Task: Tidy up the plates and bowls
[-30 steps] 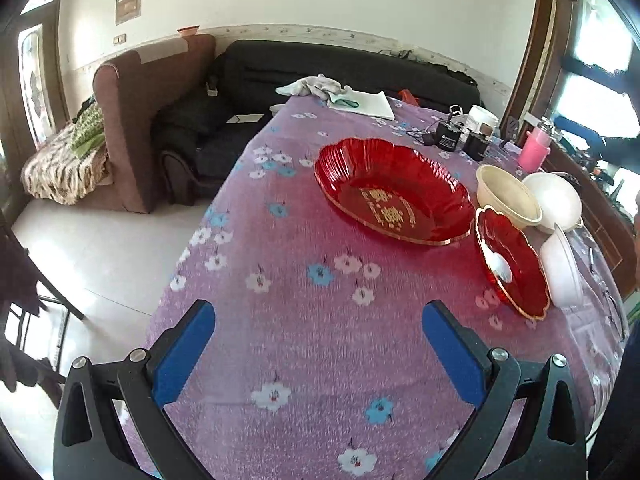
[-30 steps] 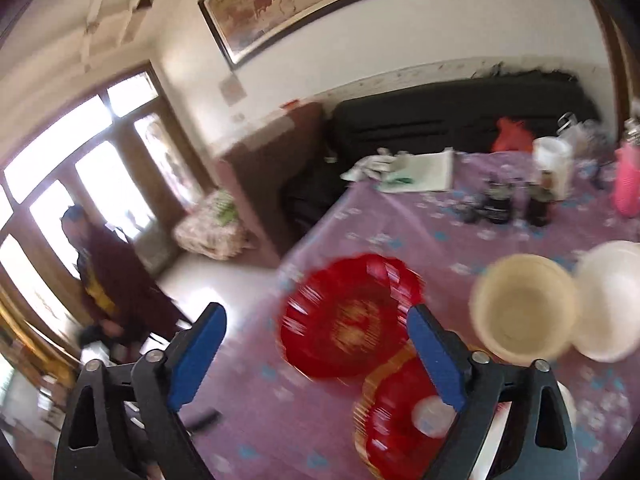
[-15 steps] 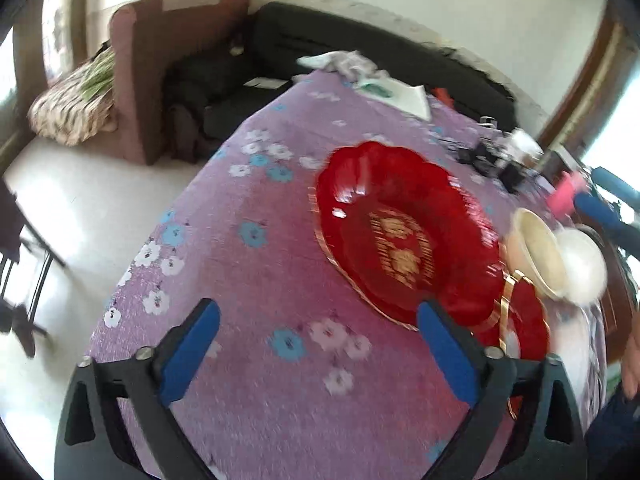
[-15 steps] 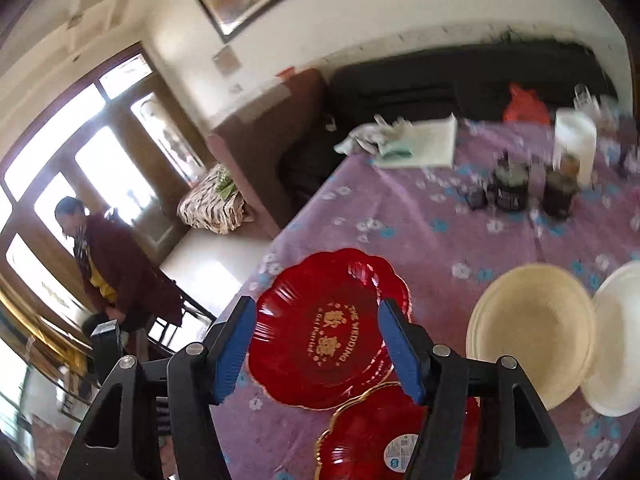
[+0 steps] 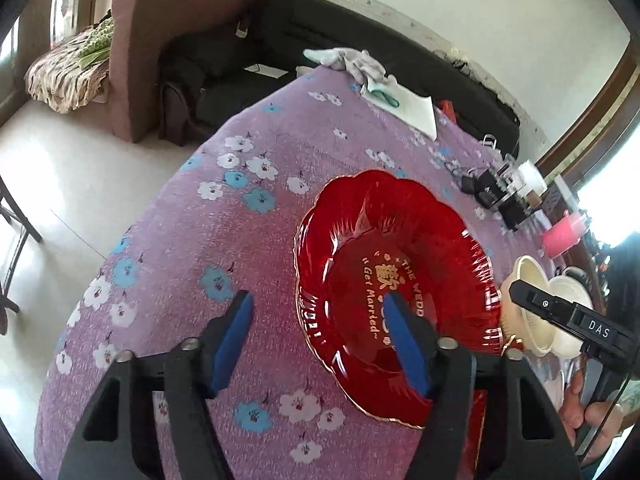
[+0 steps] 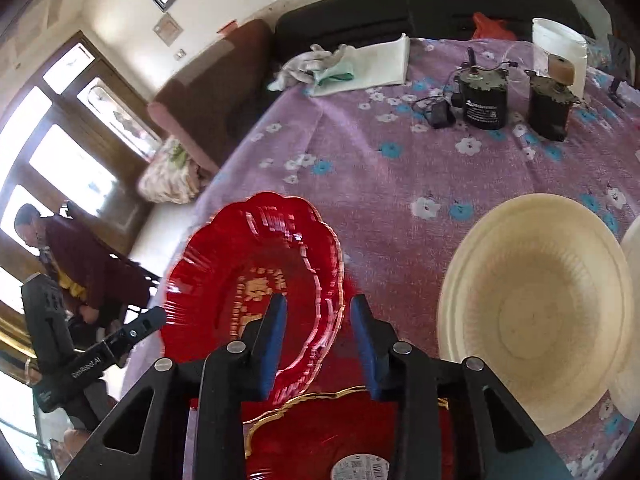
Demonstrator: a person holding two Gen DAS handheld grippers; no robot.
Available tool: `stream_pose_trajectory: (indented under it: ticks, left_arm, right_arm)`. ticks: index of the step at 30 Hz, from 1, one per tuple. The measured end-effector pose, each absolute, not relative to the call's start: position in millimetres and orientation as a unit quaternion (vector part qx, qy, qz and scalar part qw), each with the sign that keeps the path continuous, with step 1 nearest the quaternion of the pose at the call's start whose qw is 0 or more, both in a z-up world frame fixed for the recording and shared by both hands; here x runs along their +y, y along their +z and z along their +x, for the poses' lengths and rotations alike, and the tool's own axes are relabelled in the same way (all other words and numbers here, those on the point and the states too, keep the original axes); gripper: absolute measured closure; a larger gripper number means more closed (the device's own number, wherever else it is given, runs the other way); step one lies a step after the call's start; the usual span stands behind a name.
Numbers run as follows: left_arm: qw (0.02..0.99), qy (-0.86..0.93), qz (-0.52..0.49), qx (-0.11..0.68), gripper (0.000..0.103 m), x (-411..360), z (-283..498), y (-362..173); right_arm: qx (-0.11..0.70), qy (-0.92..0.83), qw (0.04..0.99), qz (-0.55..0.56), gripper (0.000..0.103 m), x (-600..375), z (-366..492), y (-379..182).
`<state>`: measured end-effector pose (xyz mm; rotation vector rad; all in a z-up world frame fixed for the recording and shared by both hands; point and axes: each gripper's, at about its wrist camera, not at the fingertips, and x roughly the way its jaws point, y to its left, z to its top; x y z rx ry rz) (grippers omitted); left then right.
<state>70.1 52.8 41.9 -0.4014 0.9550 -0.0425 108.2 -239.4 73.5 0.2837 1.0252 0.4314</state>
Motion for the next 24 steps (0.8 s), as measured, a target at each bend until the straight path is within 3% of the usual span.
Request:
stream_pose_trajectory:
  ticks: [5,7,8,9,12,24]
  left_arm:
    - [0.871,-0.023,-0.169,0.461,0.054,47,80,34]
    - [0.87,-0.027,-0.16,0.466,0.066,43,83,29]
    - [0.869,-0.028,-0.154,0.469,0.069,40,84,26]
    - [0.868,-0.029,-0.146,0.473,0.073,37,86,23]
    - [0.873,-0.019,-0.126,0.471,0.079,34,88,20]
    - [0.879,-0.007,-0.13,0.459,0.079,45,68,33]
  right_arm:
    - [0.494,0.184,0.841,0.117,0.069,-238,112,59]
    - [0.499,0.185,0.84,0.103,0.069,-232,112,54]
    - [0.499,0.187,0.841,0.094,0.072,-228,112,53]
    - [0.499,0.189,0.842,0.079,0.081,-222,111,51]
    - [0.494,0.178,0.85,0.038,0.089,-209,108,48]
    - [0.471,0.196,0.859,0.036,0.09,-202,102,58]
